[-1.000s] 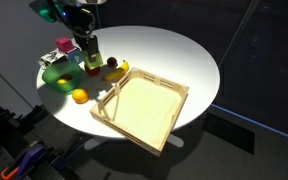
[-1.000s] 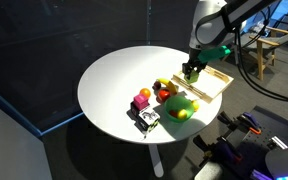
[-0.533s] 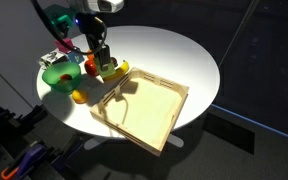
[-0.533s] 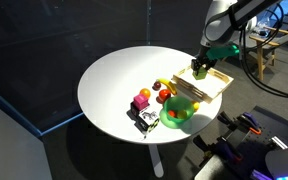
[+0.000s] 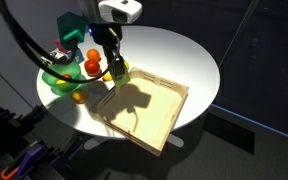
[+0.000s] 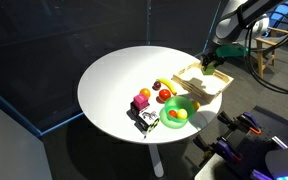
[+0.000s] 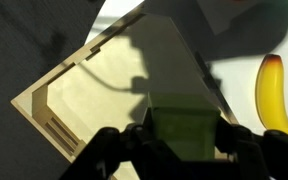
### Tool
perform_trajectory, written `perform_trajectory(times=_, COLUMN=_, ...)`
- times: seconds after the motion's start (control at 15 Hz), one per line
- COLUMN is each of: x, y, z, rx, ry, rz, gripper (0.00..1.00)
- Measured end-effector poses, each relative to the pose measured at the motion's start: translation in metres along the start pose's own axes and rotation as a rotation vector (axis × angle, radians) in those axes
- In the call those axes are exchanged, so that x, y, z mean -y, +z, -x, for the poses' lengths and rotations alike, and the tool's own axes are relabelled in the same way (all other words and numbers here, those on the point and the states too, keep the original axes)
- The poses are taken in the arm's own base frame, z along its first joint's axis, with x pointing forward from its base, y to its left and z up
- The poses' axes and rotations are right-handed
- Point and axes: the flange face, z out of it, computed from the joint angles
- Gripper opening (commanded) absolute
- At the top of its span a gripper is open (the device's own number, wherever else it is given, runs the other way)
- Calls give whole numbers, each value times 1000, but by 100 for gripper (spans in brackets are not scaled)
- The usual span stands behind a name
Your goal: Put the smaller yellow plastic fruit in the bowl and then put the yellow block in the crate
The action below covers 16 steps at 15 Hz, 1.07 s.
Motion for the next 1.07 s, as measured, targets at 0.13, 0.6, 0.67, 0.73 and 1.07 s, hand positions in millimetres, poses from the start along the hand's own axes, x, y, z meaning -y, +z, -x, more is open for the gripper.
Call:
perform_trajectory(times=0.13, x=-11, y=4, z=-1, rx=9, ry=31, rz=-11, gripper=28)
perform_trajectory(times=0.6, x=-30, y=34, z=2, rx=72, ry=88, rz=-38, gripper=28)
perform_trajectory(times=0.67, x=-31, y=39, z=3, rx=82, ry=86, rz=-34, gripper=28)
perform_trajectory(times=0.73, x=-31, y=44, z=4, rx=91, ry=80, rz=-30, gripper=28)
perform_trajectory(times=1.07, x=-31, y=65, z=5, rx=124, ry=-5, rz=-18, gripper=28)
